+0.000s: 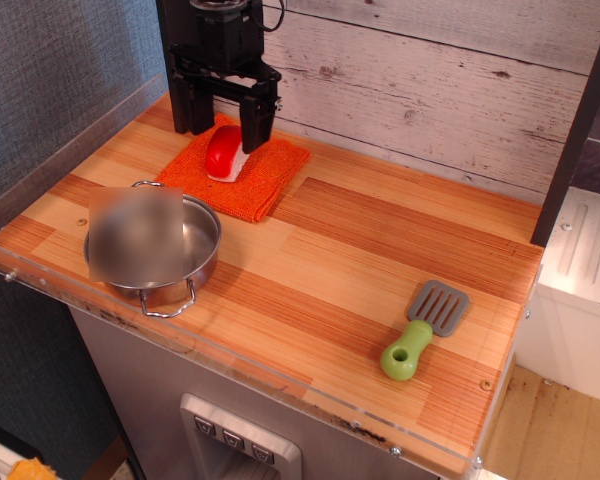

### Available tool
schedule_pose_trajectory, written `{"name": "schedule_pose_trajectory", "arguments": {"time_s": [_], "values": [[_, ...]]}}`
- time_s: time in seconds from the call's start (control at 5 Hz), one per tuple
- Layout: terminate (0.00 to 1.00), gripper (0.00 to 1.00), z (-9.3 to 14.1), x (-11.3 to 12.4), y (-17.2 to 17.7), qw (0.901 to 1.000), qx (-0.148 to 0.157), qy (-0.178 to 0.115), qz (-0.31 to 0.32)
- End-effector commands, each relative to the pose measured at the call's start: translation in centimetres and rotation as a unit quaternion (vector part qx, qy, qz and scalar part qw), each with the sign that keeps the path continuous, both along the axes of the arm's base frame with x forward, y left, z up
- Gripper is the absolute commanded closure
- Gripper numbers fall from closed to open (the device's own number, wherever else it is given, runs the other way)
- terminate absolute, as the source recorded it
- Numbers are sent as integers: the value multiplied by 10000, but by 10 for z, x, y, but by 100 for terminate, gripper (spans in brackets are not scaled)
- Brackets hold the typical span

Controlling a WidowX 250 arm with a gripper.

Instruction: Pick the hot dog and put it on the orange cloth

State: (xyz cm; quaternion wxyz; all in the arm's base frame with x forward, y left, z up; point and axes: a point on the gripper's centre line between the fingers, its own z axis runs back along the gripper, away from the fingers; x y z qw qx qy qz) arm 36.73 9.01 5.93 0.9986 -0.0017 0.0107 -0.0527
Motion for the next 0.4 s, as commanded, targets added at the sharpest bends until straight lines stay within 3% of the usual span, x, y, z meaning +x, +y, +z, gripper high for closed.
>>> {"name": "schedule_pose_trajectory", "arguments": {"time_s": [0.0, 0.2], "values": [[0, 0, 60, -13, -25, 9978, -15, -656, -127], [0, 0, 63, -20, -29, 9969, 19, -786, -98]]}}
